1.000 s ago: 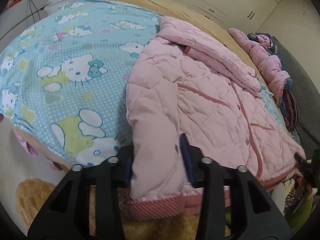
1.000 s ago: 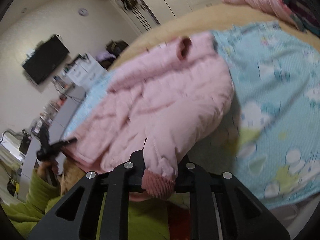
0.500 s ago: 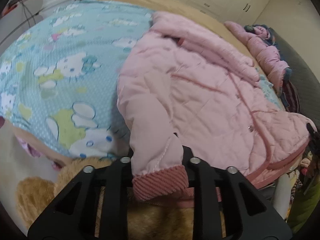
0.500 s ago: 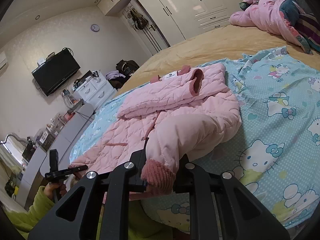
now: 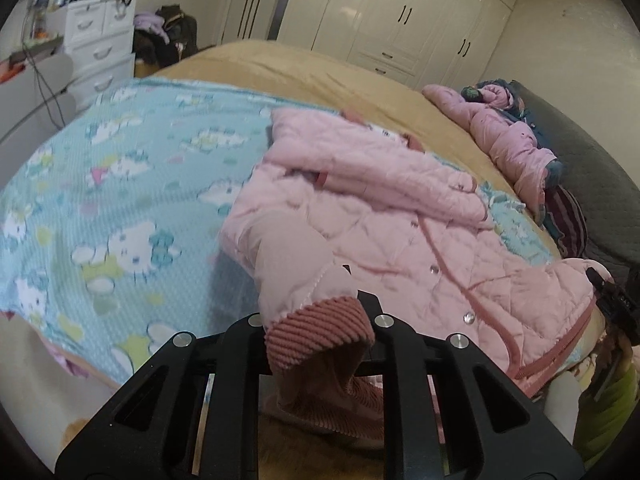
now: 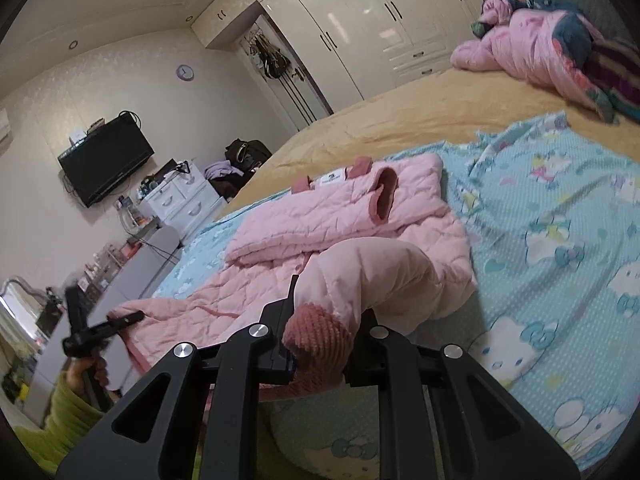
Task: Fold large clothes
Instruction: 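Lift the held hem with both tools and fold it over toward the collar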
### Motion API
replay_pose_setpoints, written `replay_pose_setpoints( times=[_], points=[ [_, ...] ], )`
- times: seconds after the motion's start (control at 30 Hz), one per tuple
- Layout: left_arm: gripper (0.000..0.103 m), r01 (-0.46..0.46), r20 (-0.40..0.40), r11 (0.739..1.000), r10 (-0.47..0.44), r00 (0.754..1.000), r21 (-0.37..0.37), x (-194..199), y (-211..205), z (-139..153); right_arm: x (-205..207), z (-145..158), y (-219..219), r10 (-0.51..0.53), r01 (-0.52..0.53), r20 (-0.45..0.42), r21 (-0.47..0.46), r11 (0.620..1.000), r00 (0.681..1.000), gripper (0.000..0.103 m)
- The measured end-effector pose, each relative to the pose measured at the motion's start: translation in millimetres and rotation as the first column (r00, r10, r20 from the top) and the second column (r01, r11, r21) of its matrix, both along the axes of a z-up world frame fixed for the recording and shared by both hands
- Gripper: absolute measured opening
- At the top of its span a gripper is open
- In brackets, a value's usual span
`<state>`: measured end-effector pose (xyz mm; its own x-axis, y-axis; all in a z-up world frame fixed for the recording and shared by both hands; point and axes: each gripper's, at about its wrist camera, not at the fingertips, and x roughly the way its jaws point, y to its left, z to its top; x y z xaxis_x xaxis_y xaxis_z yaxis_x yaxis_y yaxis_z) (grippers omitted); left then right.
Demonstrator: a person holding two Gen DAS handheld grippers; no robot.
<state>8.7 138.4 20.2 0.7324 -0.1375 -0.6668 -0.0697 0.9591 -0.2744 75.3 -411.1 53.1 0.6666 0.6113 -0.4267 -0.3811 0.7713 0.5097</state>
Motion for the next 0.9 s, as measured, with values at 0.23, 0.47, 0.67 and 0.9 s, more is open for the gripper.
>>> replay_pose_setpoints(
  times=[0.23,0.47,0.67,0.9],
  points=[
    [0.010,0.002,0.052,1.000,-0.002,0.999,0.008,13,-4,21,12,11,-1,-0.019,0.019,0.035,-0.002,1.000,0.999,0.014],
    [0.010,-0.004,0.078,1.000,0.003,0.997,0.001,27,-5,34,27,20,-4,-0.037,0.036,0.055,0.017,0.999,0.998,0.014],
    [0.010,-0.008,0.091,1.000,0.009,0.996,-0.007,36,-1,39,38,23,-6,-0.056,0.054,0.054,0.040,0.998,0.997,0.014],
    [0.010,-0.007,0.106,1.000,0.007,0.994,0.002,50,-1,45,54,24,-7,-0.088,0.086,0.044,0.048,0.995,0.995,0.014]
  ],
)
